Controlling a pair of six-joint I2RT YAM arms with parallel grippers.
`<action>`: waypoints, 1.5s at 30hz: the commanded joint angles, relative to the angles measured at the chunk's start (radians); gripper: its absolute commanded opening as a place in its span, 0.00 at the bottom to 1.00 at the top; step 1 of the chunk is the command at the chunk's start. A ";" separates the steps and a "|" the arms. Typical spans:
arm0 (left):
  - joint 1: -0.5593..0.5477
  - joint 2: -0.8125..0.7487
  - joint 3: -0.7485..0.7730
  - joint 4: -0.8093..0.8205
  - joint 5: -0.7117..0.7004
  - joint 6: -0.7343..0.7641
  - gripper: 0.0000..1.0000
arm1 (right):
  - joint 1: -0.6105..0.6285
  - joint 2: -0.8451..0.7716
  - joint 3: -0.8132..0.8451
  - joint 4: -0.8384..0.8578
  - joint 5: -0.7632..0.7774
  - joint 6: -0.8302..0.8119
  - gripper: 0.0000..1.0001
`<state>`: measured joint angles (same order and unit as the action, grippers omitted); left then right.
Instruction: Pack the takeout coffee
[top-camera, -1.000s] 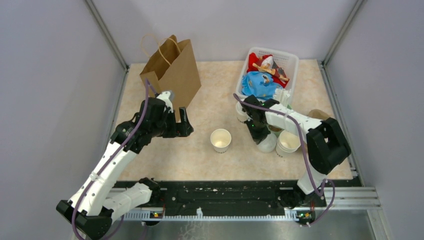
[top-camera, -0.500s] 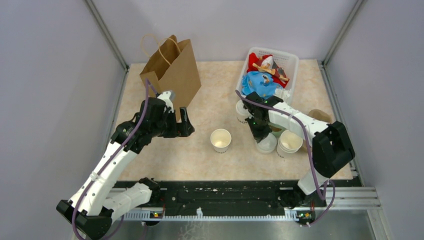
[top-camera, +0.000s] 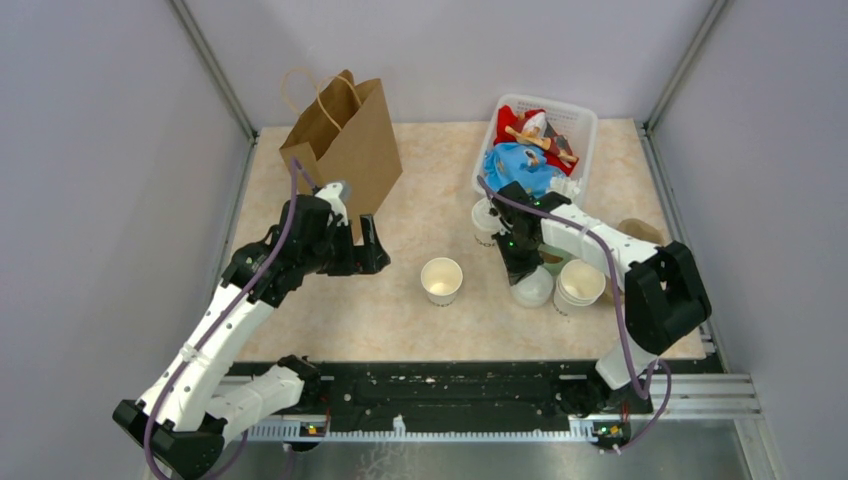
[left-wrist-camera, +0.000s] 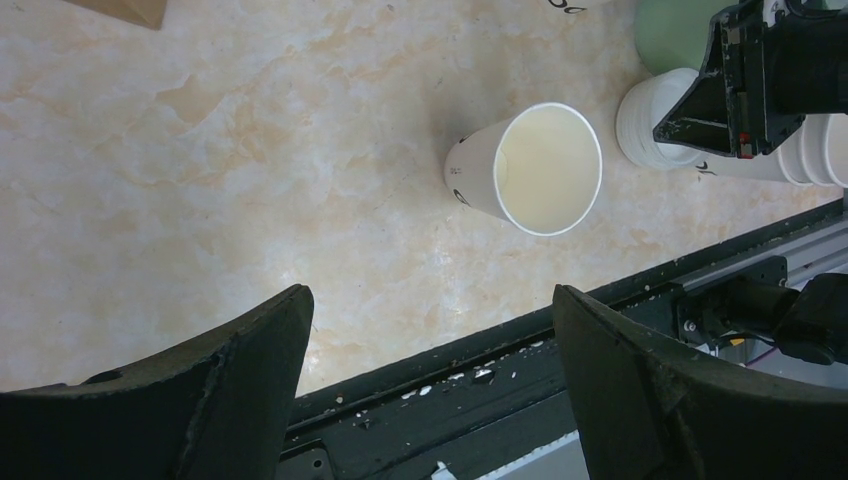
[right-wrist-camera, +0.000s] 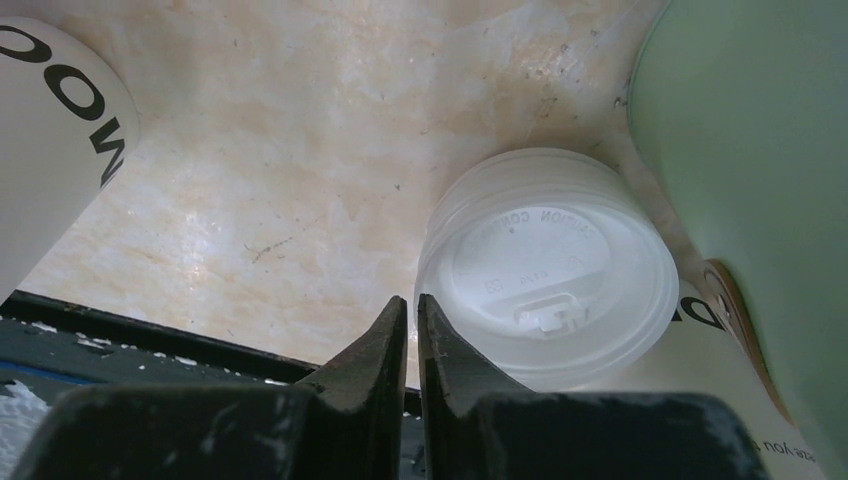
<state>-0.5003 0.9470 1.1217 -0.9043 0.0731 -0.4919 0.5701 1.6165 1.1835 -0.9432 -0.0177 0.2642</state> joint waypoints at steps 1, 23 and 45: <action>0.002 0.001 0.000 0.032 0.018 0.004 0.95 | -0.024 0.000 -0.018 0.045 -0.060 0.006 0.09; 0.004 -0.013 -0.026 0.041 0.019 -0.013 0.95 | -0.027 0.022 -0.033 0.042 -0.030 -0.017 0.08; 0.004 -0.010 -0.036 0.048 0.033 -0.025 0.95 | -0.074 -0.052 -0.010 -0.016 -0.107 0.023 0.00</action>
<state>-0.4995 0.9463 1.0863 -0.8974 0.0914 -0.5091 0.5236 1.5986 1.1667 -0.9791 -0.0879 0.2638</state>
